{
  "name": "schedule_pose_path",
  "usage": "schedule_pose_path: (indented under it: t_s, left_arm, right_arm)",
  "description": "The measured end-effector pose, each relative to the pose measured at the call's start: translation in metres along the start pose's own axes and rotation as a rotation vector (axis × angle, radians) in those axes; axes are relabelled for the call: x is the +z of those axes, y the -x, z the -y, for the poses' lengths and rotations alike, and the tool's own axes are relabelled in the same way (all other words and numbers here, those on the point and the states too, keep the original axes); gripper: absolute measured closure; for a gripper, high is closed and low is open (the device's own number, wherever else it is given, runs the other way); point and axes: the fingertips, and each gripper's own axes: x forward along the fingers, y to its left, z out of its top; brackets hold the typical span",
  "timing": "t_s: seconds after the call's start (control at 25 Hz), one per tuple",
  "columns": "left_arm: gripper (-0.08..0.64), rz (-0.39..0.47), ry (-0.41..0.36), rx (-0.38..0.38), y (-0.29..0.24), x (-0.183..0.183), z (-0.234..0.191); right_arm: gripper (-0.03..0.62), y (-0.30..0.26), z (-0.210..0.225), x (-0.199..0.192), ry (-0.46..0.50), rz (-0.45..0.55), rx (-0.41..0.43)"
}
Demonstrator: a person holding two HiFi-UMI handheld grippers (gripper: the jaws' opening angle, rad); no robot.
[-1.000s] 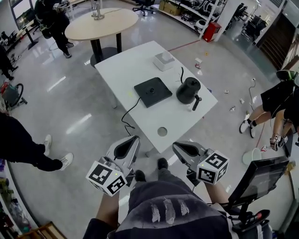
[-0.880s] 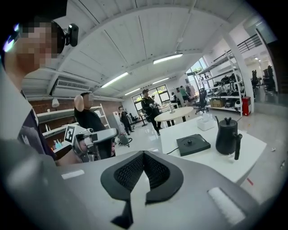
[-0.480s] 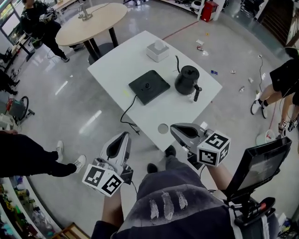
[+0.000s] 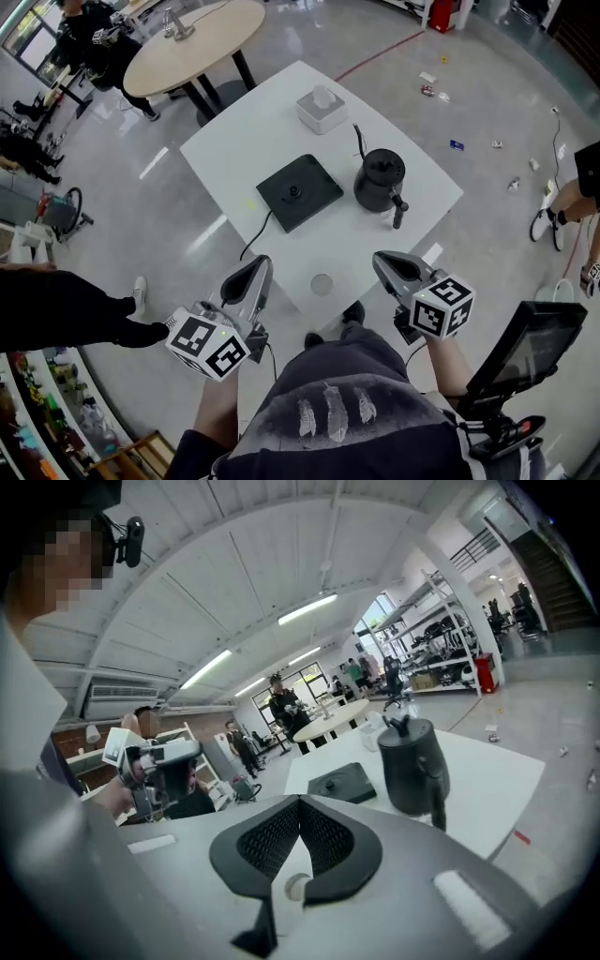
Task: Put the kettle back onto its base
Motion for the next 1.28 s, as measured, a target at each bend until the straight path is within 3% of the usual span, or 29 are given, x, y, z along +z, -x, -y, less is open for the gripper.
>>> schedule_pose_path:
  t_s: [0.12,0.24,0.36,0.48,0.56,0.8,0.96,1.12,1.24,1.28]
  left_arm:
    - [0.558,-0.018,-0.029,0.031,-0.018,0.004,0.009]
    - [0.558,-0.030,-0.034,0.058,-0.031,0.003,0.010]
    - [0.558,-0.059,-0.037,0.071,-0.038,-0.005,0.005]
    - [0.558,-0.062,-0.042,0.087,-0.046,-0.006,-0.005]
    - [0.558,-0.053,-0.040,0.075,-0.051,-0.006,-0.009]
    - [0.558,-0.082,-0.025,0.006,-0.046,-0.020,-0.035]
    - [0.558,-0.074,-0.033,-0.029,-0.033,-0.016,-0.049]
    - [0.558,-0.088,-0.016,-0.016,-0.027,-0.014,-0.078]
    - [0.558,-0.099,0.001,-0.004,-0.026,-0.017,-0.094]
    - [0.558,-0.102,0.007,-0.003,-0.025,-0.018,-0.096]
  right_arm:
    - [0.590,0.001,0.043,-0.007,-0.045,-0.026,-0.036]
    - [0.589,-0.007,0.087,-0.007,-0.013,-0.069,-0.112]
    - [0.508,-0.011,0.125,-0.012,0.010,-0.106,-0.224]
    - [0.322,-0.013,0.157,-0.020,0.012,-0.133,-0.329]
    - [0.282,-0.015,0.171,-0.022,0.042,-0.150,-0.386]
    - [0.319,-0.038,0.167,-0.020,0.127,-0.125,-0.493]
    - [0.319,-0.038,0.173,-0.032,0.215,-0.195,-0.611]
    - [0.331,-0.050,0.190,-0.034,0.238,-0.252,-0.656]
    - [0.374,-0.060,0.204,-0.030,0.253,-0.276,-0.676]
    - [0.429,-0.061,0.208,-0.029,0.259,-0.285,-0.679]
